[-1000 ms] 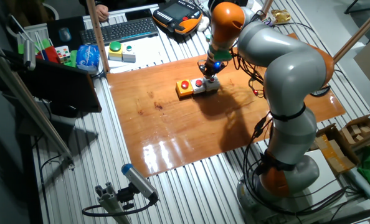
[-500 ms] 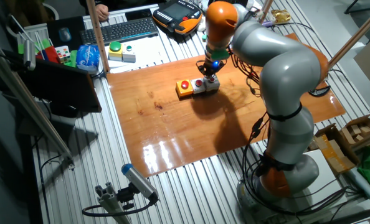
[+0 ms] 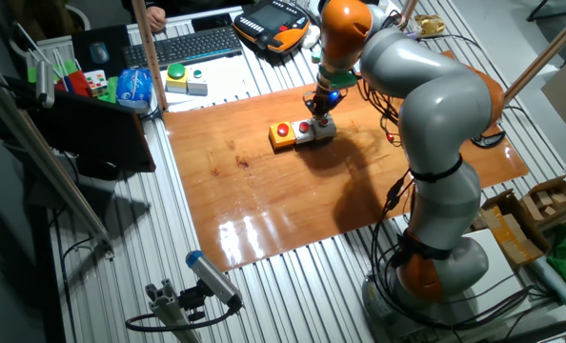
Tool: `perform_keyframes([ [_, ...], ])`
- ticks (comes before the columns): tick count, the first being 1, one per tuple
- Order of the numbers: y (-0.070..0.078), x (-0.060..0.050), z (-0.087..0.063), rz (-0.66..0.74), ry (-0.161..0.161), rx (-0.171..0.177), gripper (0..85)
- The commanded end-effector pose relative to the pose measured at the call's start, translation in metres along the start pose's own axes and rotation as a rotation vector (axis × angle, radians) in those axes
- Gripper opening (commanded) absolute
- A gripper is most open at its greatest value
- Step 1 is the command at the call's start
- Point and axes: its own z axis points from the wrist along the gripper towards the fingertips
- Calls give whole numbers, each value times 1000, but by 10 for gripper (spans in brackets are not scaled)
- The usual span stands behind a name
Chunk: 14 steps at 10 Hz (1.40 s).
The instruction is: Press three buttons from left to right in sequence
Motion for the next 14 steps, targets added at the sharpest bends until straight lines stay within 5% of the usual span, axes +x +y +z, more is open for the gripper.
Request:
perform_keyframes([
  [1, 18, -8, 3, 9, 9, -2, 7],
  [5, 18, -23, 25, -18, 0, 0, 7],
  [7, 19, -16, 43, -21, -24, -11, 7],
  [14, 26, -15, 53, -7, -31, -12, 7],
])
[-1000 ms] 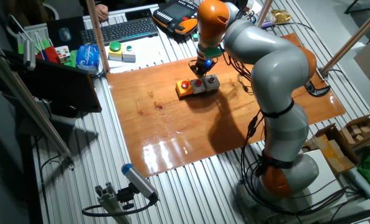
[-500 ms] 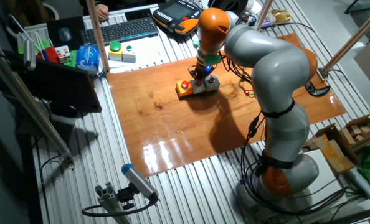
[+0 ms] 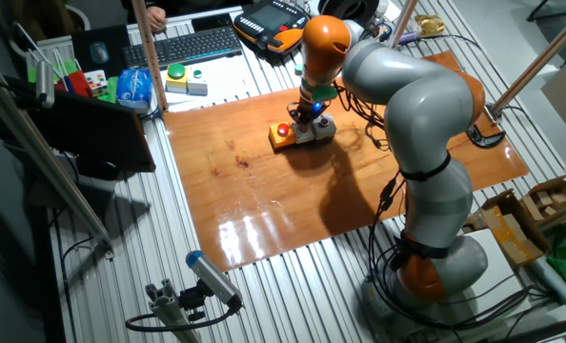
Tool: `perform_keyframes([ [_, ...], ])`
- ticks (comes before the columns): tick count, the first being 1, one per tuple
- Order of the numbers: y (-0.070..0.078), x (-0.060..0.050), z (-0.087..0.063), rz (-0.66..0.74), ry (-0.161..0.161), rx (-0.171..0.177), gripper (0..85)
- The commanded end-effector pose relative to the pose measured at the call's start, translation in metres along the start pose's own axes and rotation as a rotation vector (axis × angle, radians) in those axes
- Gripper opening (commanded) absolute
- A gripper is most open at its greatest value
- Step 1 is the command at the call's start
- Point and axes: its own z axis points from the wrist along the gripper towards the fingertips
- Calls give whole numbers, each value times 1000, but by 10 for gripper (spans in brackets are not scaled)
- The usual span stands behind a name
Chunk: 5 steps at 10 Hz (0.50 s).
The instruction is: Press three buttons from left to right in sequence
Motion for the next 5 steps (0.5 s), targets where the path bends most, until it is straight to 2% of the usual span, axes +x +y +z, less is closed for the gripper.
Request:
perform_keyframes([
  [1, 0, 0, 1, 0, -2, 0, 7],
  [5, 0, -3, 7, -5, -10, -4, 7],
])
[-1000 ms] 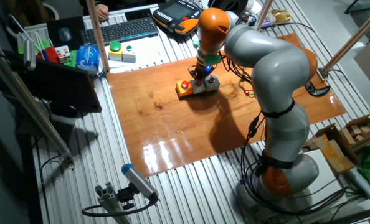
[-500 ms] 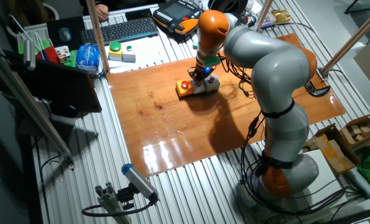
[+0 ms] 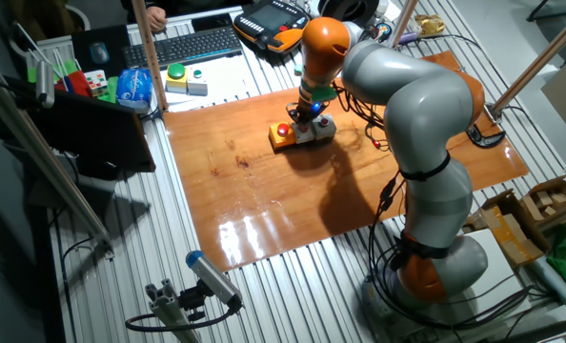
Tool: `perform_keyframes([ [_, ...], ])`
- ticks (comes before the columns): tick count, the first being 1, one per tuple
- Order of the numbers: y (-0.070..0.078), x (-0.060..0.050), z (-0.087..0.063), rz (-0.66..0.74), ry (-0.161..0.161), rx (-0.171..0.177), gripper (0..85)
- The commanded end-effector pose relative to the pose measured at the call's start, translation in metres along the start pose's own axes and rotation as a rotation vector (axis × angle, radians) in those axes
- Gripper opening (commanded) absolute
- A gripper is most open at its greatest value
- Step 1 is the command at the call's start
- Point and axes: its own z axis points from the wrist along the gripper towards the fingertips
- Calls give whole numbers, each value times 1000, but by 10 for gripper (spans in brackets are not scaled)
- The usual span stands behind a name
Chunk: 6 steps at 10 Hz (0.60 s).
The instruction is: Press three buttons from left to right in sequence
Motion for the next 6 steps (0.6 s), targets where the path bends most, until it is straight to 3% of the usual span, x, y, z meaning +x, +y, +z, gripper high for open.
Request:
perform_keyframes([
  [1, 0, 1, 2, 0, 4, 0, 7],
  [3, 1, 2, 0, -2, 4, -1, 7],
  [6, 5, 4, -19, 17, 27, 5, 7],
])
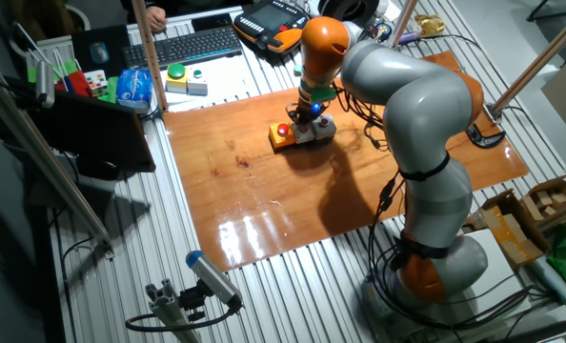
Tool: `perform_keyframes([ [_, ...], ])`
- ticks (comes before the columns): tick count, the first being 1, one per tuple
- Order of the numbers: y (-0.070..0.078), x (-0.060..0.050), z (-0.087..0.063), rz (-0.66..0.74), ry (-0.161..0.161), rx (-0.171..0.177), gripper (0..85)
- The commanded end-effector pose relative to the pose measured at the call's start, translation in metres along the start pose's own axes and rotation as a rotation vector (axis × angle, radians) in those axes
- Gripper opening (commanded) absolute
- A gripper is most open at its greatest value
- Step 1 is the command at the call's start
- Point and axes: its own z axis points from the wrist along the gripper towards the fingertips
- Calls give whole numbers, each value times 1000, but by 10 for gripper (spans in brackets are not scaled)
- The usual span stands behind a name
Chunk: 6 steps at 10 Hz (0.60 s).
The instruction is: Press three buttons from left to right in sequence
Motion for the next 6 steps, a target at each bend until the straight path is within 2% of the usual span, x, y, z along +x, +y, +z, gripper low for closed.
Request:
perform_keyframes([
  [1, 3, -2, -8, 11, 3, 0, 7],
  [4, 25, -5, -23, 70, 10, 3, 7],
  [6, 39, -7, -27, 106, 3, 5, 7],
])
